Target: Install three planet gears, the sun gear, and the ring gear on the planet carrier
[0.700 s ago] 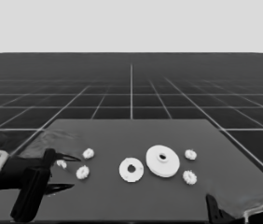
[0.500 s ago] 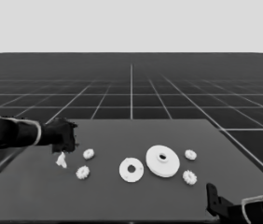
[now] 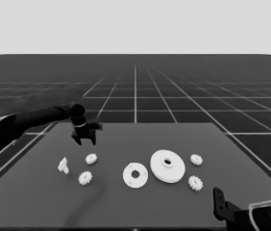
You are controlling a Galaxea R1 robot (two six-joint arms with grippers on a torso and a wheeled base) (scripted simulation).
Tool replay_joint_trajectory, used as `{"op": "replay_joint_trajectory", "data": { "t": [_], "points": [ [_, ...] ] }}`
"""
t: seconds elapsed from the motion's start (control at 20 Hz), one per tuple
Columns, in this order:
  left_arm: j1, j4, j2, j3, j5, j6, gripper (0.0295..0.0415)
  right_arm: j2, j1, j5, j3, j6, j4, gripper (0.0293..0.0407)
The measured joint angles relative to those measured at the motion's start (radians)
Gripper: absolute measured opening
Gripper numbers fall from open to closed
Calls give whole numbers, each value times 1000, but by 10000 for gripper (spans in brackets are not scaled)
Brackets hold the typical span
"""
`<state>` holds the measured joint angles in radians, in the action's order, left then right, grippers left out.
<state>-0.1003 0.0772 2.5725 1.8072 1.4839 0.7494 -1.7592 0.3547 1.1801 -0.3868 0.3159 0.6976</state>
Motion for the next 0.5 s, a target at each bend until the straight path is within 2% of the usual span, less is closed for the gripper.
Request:
{"op": "replay_joint_trajectory", "data": {
  "t": [0.05, 0.15, 0.45, 0.5],
  "points": [
    [110, 57, 21, 49, -64, -17, 385, 0, 0, 0, 0, 0, 0, 385],
    [200, 96, 71, 160, -131, -65, 385, 0, 0, 0, 0, 0, 0, 385],
    [226, 99, 105, 237, -158, -103, 384, 0, 0, 0, 0, 0, 0, 385],
    [226, 101, 106, 241, -161, -104, 349, 0, 0, 0, 0, 0, 0, 385]
  ]
}}
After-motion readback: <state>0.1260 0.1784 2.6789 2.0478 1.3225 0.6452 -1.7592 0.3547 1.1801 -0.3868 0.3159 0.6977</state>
